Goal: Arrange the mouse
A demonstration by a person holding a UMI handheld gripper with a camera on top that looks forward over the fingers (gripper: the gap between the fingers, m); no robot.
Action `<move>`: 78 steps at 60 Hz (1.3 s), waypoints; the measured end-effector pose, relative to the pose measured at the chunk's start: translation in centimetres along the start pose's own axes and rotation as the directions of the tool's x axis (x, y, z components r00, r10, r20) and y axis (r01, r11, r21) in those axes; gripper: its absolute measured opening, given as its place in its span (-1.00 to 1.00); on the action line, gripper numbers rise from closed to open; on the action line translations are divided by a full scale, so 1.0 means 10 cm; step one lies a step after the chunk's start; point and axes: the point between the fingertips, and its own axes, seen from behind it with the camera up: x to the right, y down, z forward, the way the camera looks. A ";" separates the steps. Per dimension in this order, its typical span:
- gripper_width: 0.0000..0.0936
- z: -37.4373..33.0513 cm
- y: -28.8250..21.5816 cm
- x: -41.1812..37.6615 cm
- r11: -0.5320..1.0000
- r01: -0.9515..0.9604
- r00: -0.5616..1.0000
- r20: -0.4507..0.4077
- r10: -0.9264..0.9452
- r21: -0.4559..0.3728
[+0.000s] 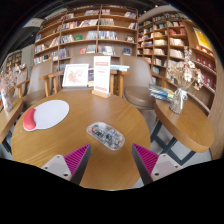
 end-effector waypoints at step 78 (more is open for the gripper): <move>-0.09 0.52 -1.69 -1.66 0.995 -0.091 0.986 0.147 0.083 0.049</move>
